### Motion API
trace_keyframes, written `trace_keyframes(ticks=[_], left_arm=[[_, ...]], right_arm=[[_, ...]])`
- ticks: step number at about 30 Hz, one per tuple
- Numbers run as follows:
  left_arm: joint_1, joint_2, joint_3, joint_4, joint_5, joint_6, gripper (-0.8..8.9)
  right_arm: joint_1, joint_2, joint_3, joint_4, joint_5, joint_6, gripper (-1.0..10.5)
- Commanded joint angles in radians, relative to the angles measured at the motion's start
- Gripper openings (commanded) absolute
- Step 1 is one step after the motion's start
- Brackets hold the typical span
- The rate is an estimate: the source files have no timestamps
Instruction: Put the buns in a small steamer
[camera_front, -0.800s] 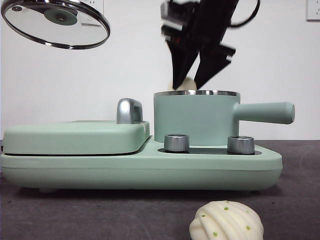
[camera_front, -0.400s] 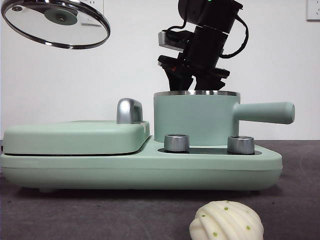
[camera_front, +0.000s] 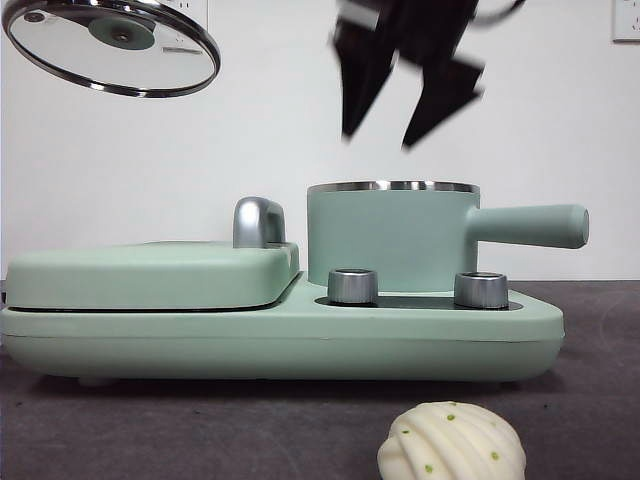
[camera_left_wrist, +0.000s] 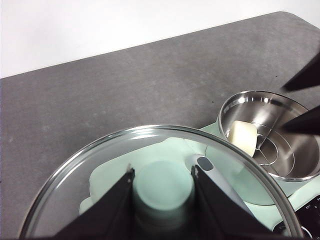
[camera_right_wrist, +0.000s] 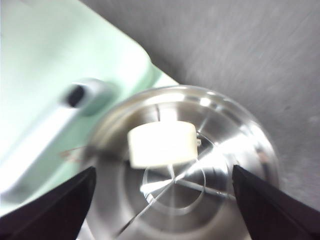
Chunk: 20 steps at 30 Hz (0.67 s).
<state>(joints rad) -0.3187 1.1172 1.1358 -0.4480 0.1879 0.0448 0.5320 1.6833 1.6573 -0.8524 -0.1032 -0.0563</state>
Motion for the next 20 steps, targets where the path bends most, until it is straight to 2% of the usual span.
trace_keyframes(ticks=[1, 6, 9, 16, 20], left_arm=[[-0.002, 0.002, 0.019, 0.03, 0.003, 0.016, 0.1], [-0.002, 0.002, 0.019, 0.029, 0.003, 0.015, 0.1], [-0.002, 0.002, 0.019, 0.029, 0.003, 0.015, 0.1], [-0.002, 0.002, 0.019, 0.029, 0.003, 0.019, 0.1], [-0.002, 0.002, 0.019, 0.029, 0.003, 0.02, 0.1]], right_arm=[[0.028, -0.034, -0.029, 0.013, -0.003, 0.0, 4.1], [0.125, -0.245, -0.36, 0.225, -0.005, 0.0, 4.1], [0.177, -0.346, -0.516, 0.296, -0.005, -0.002, 4.1], [0.277, -0.515, -0.784, 0.353, -0.013, -0.043, 4.1], [0.31, -0.555, -0.907, 0.372, -0.084, -0.059, 4.1]])
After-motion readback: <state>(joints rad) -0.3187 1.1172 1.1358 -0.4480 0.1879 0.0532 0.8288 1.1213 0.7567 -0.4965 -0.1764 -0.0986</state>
